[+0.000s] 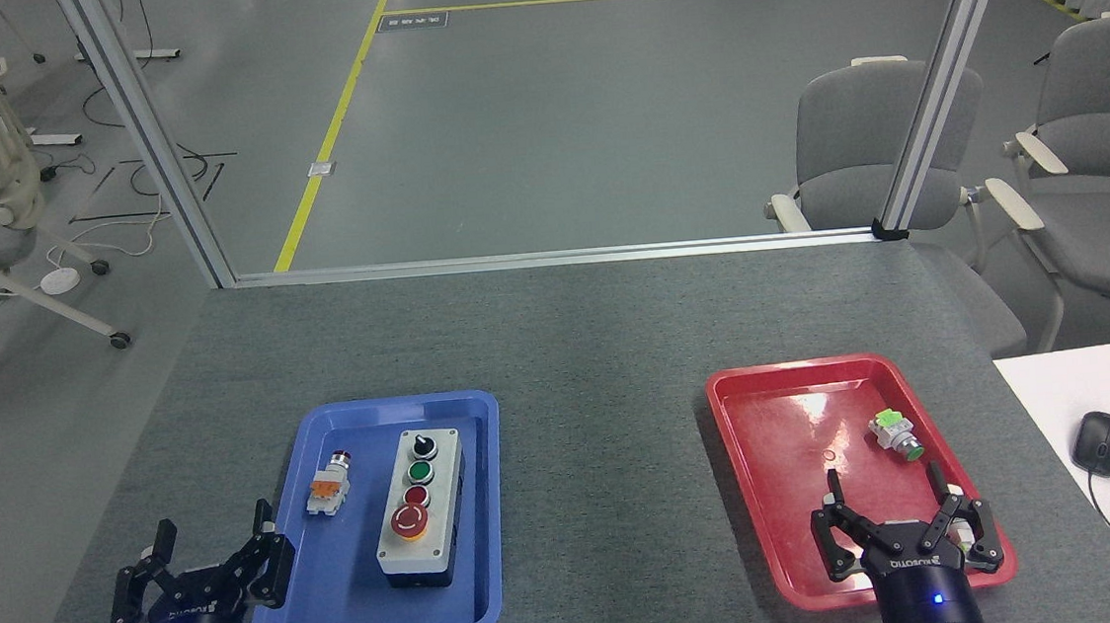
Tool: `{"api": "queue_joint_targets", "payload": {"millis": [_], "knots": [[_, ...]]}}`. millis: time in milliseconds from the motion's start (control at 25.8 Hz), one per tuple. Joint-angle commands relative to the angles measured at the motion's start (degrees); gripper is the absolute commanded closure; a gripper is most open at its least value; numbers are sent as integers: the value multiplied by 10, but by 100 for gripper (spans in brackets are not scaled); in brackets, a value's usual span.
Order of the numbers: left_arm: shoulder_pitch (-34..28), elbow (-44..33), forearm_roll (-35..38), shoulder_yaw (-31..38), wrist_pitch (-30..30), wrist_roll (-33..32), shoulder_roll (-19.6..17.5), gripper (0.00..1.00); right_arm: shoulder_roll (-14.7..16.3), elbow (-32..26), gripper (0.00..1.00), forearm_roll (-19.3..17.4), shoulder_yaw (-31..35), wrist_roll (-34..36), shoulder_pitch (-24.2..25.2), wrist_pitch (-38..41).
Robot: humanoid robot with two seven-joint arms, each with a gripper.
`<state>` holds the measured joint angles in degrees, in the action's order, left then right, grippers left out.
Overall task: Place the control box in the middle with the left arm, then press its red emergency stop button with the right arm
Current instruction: 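Move the open left gripper forward over the grey control box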
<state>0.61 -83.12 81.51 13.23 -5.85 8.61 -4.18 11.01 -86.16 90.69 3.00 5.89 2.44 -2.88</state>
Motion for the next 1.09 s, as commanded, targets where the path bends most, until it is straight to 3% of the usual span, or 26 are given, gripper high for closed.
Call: {"api": "queue_joint_targets", "payload": {"millis": [0,233,466,776,893,1048], "knots": [[-13,0,-6,0,-2,14,3,1,-1,-3,2,-1,0,-4,0,4],[-14,-13,-40,-1,-5,37,4,1,-2,-1,2,-17,-1,-4,7,17],[-16,-30,-41,-4,-6,34,6,1,4,4,2,-104,-3,4,6,50],[-41,-47,-38,-22,-6,29,4,1,-3,7,2,-112,-8,13,5,73],[-80,-95,-34,-66,6,25,6,1,-5,14,3,-113,-9,15,5,86],[-90,-101,-24,-129,62,20,21,1,-8,15,3,-125,-18,18,5,91]]}}
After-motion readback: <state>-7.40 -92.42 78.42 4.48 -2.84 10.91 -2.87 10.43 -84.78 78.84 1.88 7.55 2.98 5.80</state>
